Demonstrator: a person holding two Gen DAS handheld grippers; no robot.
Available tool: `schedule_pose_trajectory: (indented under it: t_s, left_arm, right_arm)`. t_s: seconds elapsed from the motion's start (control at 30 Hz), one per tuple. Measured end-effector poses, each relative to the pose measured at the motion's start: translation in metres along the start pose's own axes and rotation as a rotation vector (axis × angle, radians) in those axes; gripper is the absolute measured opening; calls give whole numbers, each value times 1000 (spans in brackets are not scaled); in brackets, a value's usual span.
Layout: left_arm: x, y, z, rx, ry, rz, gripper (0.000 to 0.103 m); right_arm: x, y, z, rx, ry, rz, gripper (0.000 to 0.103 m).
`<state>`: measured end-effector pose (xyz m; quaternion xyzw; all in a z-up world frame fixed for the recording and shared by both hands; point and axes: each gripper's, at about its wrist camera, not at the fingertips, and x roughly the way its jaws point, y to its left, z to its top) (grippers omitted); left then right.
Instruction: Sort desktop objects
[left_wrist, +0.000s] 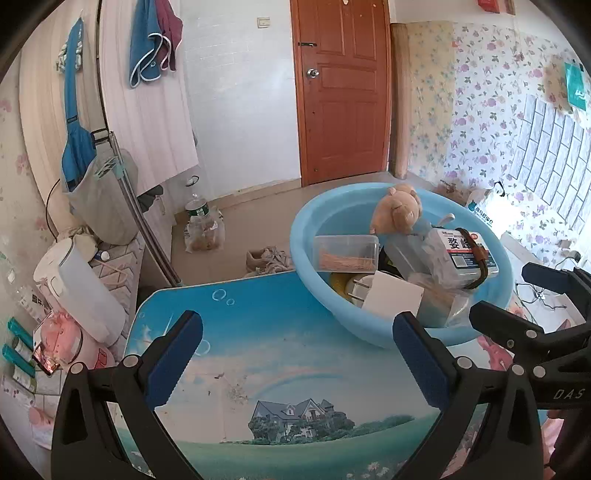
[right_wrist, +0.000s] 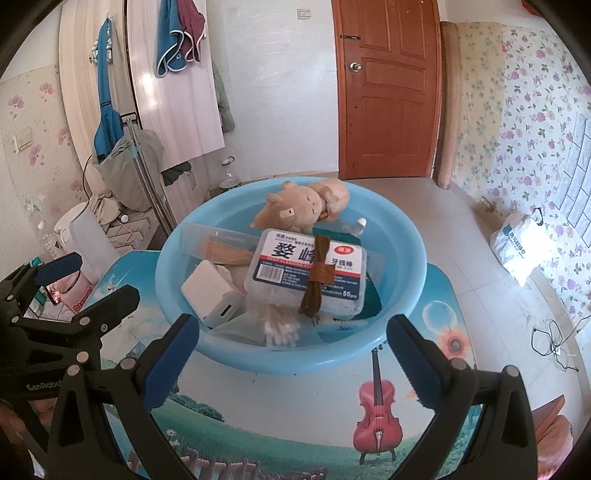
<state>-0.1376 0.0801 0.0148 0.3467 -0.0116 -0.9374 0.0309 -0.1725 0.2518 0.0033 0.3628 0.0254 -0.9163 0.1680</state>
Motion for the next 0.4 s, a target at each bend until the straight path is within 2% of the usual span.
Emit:
schedule_pose_trajectory:
  t_s: [0.4]
  left_arm:
    - [-7,3,-9,-14,-9,30,103]
  right_arm:
    - [-3,3,-8,-5,10,1,103]
